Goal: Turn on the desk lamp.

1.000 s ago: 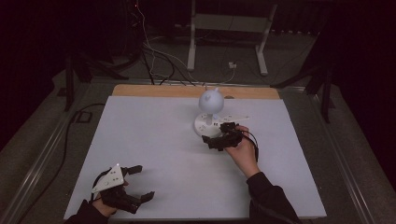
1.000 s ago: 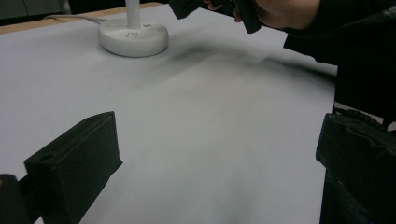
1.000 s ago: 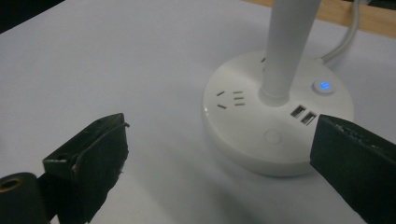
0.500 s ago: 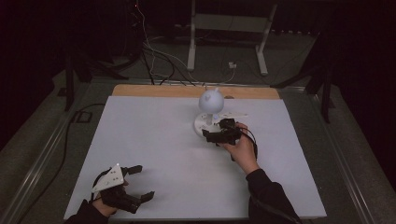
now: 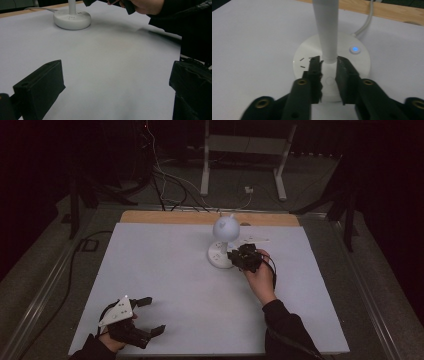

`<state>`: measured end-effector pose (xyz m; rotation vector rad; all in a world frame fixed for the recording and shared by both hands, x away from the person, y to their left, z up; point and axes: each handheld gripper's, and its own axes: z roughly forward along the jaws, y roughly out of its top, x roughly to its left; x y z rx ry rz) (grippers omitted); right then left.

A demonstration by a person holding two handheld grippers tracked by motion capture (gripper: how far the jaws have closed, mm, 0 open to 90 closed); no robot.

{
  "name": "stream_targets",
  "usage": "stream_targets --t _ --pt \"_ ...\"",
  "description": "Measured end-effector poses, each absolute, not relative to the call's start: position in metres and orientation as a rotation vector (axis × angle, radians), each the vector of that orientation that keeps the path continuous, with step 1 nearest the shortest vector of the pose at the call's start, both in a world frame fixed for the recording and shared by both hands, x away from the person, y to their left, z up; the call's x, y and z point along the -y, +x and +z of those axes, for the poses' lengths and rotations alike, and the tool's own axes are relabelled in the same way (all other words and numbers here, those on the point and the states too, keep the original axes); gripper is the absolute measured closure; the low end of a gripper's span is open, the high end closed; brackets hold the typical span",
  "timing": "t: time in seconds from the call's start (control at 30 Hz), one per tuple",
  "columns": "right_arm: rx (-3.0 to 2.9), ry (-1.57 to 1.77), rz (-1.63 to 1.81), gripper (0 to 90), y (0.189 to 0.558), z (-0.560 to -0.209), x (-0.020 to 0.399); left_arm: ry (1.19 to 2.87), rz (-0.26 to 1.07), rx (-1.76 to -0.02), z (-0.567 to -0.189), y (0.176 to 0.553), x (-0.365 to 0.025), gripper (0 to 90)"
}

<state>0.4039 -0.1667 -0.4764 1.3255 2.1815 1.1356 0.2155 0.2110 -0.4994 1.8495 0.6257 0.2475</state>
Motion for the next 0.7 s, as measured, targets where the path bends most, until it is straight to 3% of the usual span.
stream_targets --t 0.1,0.7 --pt "-2.180 1.302 1.107 90.0 0.403 -0.477 0.167 1.851 0.250 -0.626 -0.500 0.215 -0.211 0.3" --pt "-2.319 0.970 1.044 90.0 0.410 -0.494 0.162 1.863 0.246 -0.622 -0.500 0.215 -0.210 0.3"
